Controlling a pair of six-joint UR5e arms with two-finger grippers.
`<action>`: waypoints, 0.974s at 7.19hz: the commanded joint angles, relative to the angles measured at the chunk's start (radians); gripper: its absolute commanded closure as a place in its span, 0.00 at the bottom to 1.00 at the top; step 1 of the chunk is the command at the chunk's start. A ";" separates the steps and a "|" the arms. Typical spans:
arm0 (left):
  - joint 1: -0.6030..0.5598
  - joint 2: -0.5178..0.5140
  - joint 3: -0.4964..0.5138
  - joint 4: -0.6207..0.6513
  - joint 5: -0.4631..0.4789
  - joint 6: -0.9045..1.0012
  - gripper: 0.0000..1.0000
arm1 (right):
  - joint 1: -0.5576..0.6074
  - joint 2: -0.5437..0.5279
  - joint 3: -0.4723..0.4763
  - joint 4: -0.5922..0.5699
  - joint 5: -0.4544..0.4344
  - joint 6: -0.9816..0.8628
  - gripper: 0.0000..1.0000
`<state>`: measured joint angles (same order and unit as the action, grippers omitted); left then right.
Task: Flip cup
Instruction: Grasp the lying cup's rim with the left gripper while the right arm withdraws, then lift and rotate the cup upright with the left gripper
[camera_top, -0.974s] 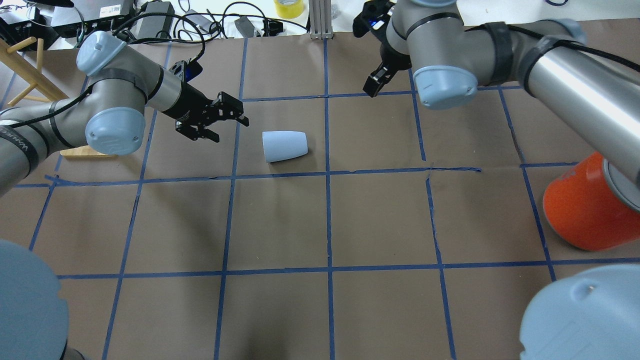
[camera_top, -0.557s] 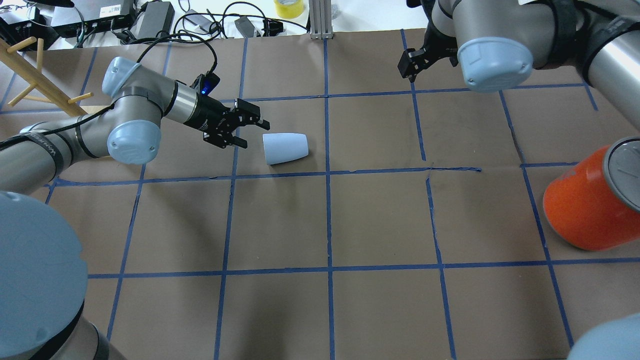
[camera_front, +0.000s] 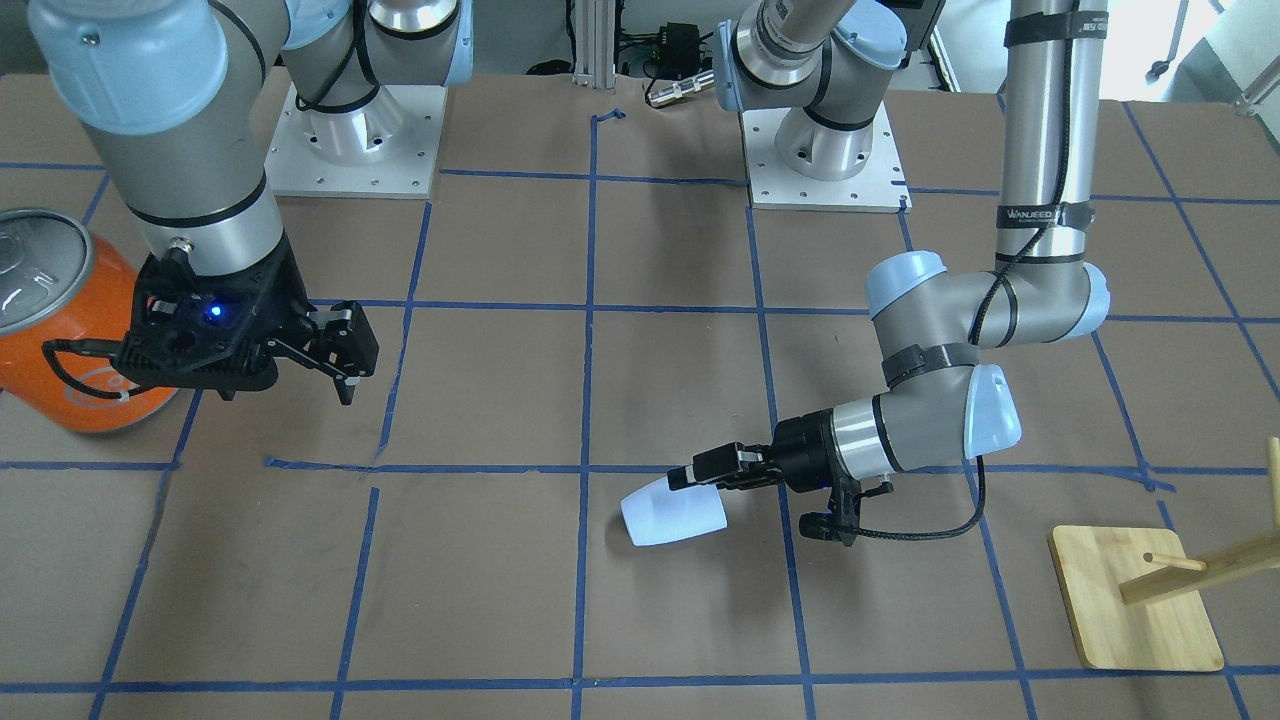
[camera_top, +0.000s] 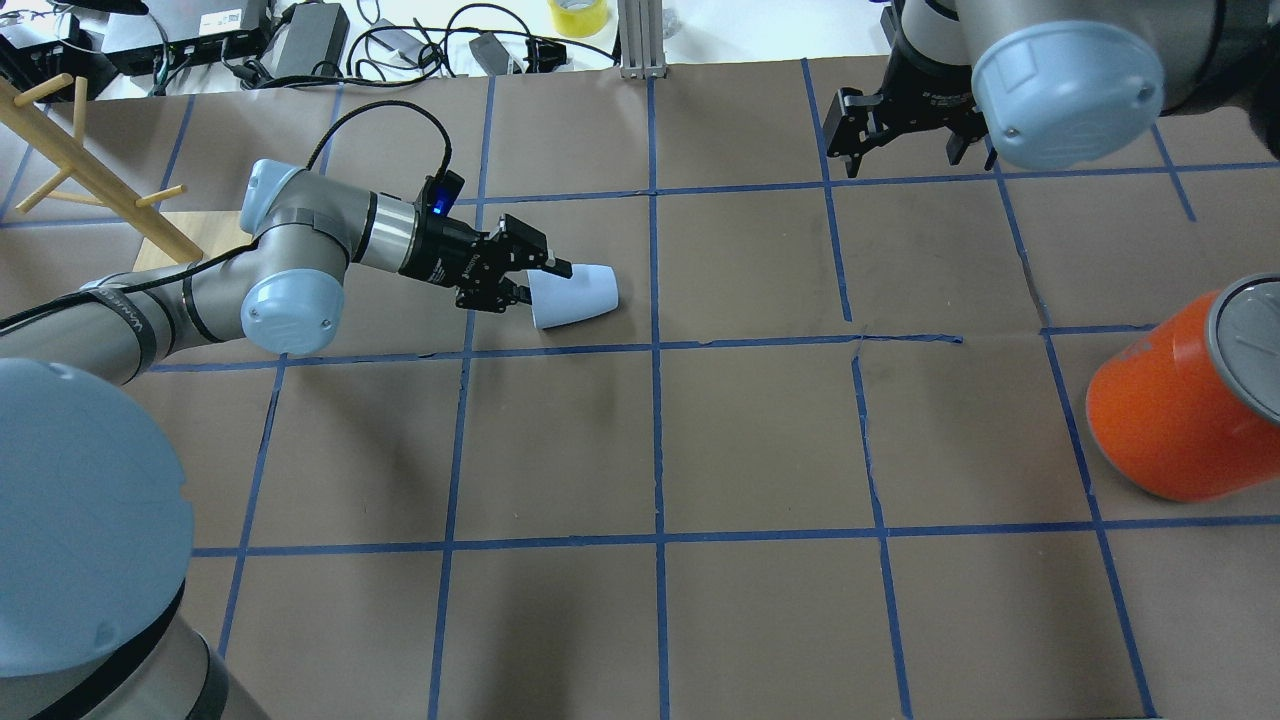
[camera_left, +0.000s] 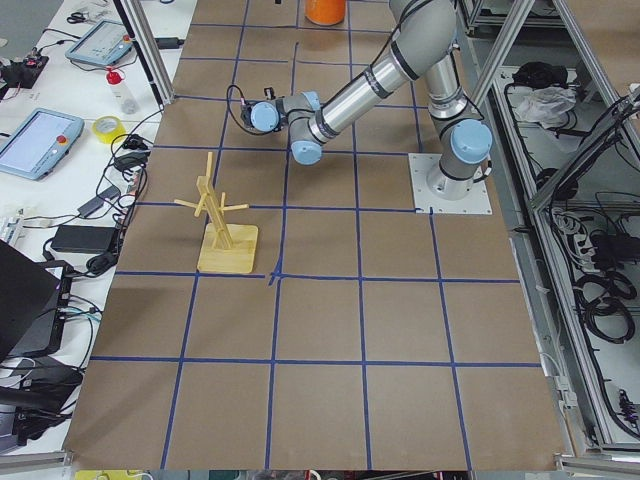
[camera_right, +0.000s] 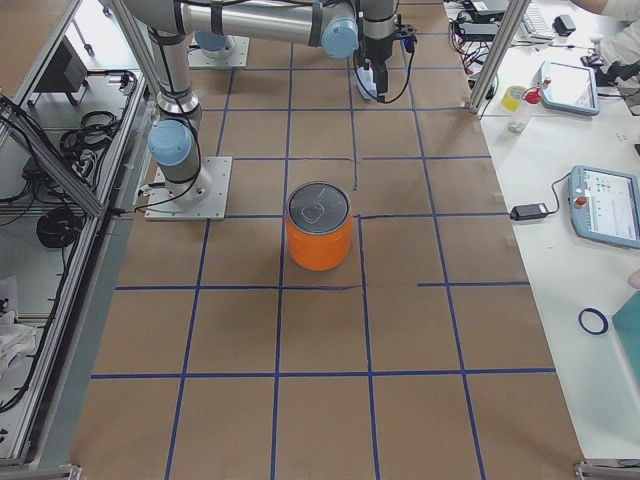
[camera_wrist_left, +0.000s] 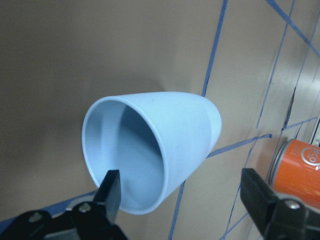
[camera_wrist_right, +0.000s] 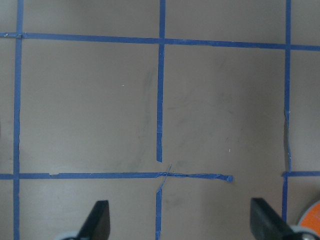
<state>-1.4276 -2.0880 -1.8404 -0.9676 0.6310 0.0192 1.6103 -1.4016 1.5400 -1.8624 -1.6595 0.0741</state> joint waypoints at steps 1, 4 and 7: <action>-0.005 0.003 0.004 0.004 -0.031 -0.025 1.00 | -0.001 -0.023 0.011 0.015 0.001 0.148 0.00; -0.007 0.040 0.035 0.091 0.034 -0.141 1.00 | -0.010 -0.079 0.015 0.189 0.012 0.086 0.00; -0.017 0.080 0.211 0.081 0.549 -0.162 1.00 | -0.010 -0.092 0.014 0.200 0.012 0.006 0.00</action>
<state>-1.4431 -2.0157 -1.6858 -0.8750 0.9839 -0.1573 1.6000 -1.4884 1.5546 -1.6669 -1.6477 0.0910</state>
